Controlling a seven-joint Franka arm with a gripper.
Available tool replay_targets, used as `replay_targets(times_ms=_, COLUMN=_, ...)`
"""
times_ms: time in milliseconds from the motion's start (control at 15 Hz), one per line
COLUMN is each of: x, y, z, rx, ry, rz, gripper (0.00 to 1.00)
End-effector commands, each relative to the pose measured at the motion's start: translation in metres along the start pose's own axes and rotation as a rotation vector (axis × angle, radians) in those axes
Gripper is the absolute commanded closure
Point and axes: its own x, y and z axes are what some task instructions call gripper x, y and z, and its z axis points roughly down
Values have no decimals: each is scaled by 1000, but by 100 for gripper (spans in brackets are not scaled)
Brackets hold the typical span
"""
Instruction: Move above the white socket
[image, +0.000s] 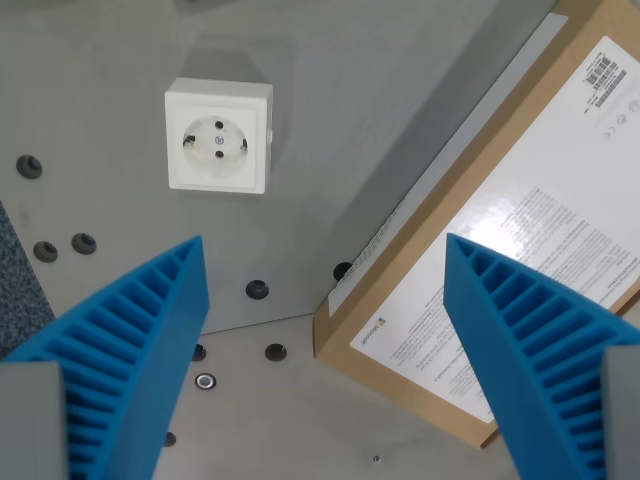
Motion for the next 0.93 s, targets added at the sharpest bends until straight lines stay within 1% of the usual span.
replay_targets(times_ms=67, x=0, y=0, z=-2, rx=1, ry=4, rz=1, gripper=0)
replay_targets(times_ms=467, x=0, y=0, z=-1, rx=2, ry=6, rz=-38, gripper=0)
replay_targets(times_ms=933, x=-1, y=-3, z=7, rx=11, ry=25, rz=-176, gripper=0)
